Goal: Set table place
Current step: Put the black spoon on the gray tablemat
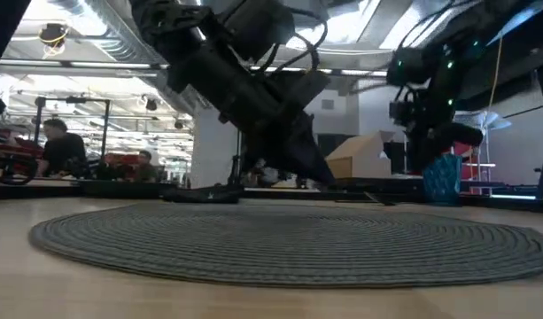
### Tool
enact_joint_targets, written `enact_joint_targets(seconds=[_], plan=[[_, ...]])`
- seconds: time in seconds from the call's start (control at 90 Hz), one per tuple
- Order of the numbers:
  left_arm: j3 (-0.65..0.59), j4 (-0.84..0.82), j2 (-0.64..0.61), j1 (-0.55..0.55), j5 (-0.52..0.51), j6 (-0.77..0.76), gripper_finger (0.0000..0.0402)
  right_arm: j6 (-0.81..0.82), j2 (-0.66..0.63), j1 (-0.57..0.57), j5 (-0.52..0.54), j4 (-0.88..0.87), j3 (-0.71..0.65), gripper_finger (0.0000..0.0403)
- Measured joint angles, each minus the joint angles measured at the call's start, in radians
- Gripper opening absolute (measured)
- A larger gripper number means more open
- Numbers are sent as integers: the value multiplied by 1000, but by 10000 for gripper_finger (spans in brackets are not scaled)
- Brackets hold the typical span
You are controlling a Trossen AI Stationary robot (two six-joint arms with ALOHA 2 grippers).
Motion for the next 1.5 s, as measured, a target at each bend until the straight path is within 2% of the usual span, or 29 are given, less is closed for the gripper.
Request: enact_joint_targets(seconds=[0.233,0.611,0.9,1.322,1.5], plan=[[0,-4,0,2,-1,8,0,-36,124,-111,-31,38,0,81],[0,-1,0,3,0,20,0,-67,165,-191,-76,131,0,81],[0,0,-2,5,-1,21,0,-71,238,-216,-80,153,0,81],[0,0,-2,5,-1,26,2,-66,240,-215,-80,189,0,82],[0,0,-2,5,-1,27,2,-63,240,-215,-77,211,-1,122]])
